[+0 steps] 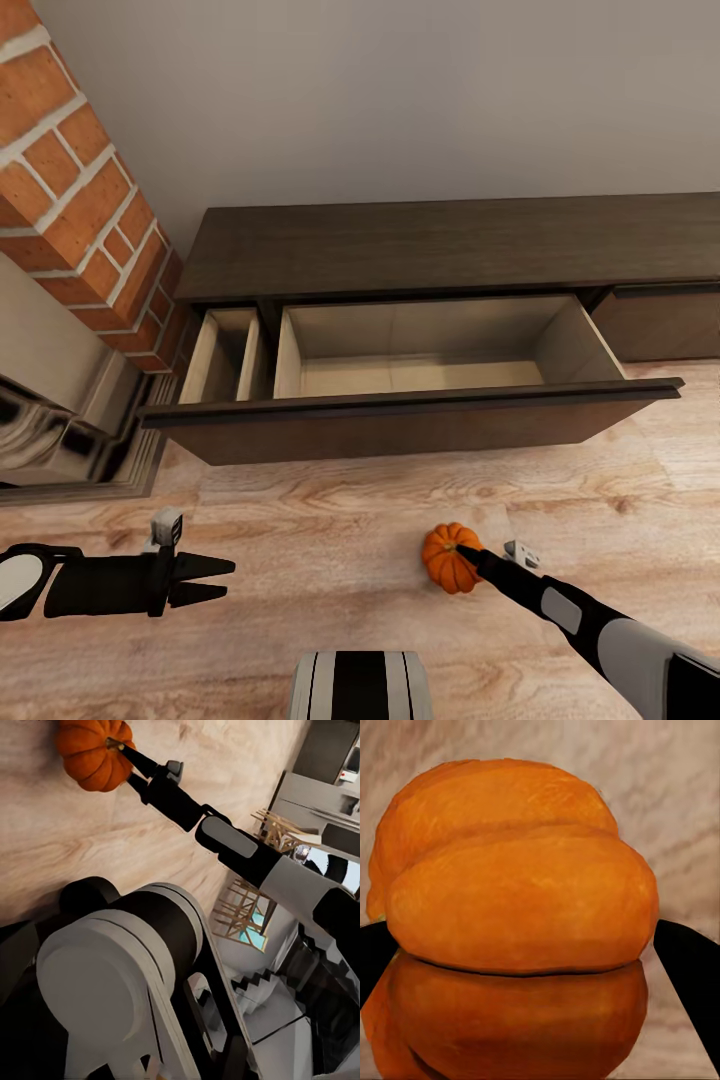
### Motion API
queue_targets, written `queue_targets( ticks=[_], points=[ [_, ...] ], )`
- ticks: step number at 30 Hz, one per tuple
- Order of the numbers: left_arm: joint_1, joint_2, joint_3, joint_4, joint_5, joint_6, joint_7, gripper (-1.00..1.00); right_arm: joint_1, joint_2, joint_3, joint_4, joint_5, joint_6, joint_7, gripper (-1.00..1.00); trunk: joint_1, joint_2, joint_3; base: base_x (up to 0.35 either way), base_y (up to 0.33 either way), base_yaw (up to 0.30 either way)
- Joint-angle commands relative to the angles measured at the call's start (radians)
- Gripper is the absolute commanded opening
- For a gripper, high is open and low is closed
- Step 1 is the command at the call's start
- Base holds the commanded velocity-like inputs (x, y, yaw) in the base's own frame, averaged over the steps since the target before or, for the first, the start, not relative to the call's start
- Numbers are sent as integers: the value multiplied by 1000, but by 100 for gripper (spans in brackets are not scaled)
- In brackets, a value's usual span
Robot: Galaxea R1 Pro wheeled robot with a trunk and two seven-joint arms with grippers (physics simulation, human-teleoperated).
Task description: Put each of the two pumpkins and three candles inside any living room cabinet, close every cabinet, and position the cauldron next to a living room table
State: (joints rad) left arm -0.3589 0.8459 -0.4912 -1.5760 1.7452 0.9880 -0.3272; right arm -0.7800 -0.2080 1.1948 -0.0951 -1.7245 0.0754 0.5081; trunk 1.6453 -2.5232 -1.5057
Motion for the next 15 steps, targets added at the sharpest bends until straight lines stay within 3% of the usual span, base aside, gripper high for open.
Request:
queue_targets(
  ticks=[1,15],
  points=[
    [-2,-5,-2,3,-6,0,-7,100,-2,0,5,0,-11,4,3,-100,0,0,-1,0,0,0],
    [-2,-84,0,20,-23,1,2,100,-2,2,6,2,-3,-17,9,-100,0,0,-1,0,0,0]
  ],
)
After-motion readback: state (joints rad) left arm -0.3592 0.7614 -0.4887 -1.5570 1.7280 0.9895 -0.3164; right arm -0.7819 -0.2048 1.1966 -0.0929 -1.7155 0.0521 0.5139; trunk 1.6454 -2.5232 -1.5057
